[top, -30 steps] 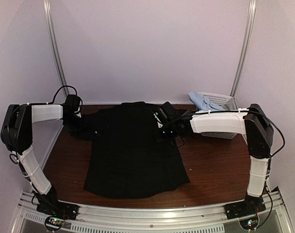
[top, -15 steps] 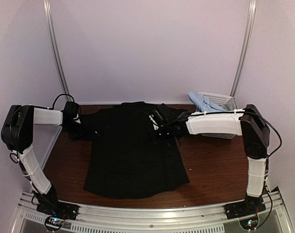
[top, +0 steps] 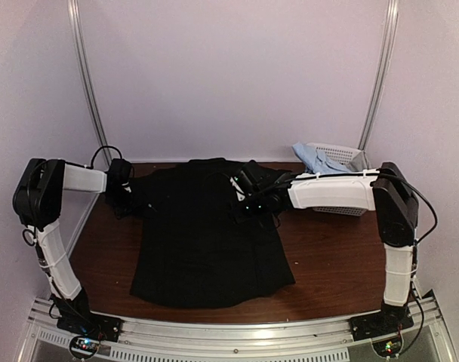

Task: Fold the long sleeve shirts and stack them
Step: Pick up the sleeve from the corner of the board.

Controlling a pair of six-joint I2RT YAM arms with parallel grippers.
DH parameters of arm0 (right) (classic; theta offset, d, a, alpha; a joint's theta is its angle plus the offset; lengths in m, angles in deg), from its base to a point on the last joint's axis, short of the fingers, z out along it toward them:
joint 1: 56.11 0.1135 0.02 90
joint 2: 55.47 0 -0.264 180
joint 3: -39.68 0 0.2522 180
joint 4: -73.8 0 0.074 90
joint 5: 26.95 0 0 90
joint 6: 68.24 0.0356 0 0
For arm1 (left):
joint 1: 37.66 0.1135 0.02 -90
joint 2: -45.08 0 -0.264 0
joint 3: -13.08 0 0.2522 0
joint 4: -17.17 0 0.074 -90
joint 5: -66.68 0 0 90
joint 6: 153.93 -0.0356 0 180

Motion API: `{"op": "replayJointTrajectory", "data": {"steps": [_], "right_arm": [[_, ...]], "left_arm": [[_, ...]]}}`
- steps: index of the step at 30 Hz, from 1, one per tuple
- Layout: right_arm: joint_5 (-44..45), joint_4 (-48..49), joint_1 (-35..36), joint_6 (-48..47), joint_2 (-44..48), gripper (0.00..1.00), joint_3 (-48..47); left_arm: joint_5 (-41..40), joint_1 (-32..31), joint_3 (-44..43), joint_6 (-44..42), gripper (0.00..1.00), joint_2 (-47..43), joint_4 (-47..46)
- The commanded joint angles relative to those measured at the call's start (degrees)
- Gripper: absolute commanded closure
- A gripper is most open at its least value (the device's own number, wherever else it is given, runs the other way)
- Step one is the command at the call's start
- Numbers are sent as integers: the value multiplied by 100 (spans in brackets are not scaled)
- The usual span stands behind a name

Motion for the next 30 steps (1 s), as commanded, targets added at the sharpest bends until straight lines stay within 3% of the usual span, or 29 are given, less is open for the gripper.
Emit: {"op": "replayJointTrajectory", "data": {"steps": [1, 4, 7, 13, 22, 30], "right_arm": [[-1, 85, 49, -53, -116, 43, -237], [15, 72, 50, -78, -137, 43, -302], [41, 71, 50, -93, -159, 43, -354], [-40, 159, 50, -147, -195, 43, -487], [-652, 808, 129, -392, -364, 25, -973], [-929, 1210, 443, -918, -399, 12, -1175]], "left_arm": [[-417, -116, -371, -165, 72, 184, 38], [-426, -177, -505, -281, 90, 140, 125], [-327, -249, -578, -400, 100, -81, 183], [455, -404, -620, -488, 100, -680, 178], [1704, -900, -611, -85, 100, -1086, -182], [2197, -1310, -971, 109, 100, -1011, -264]]}}
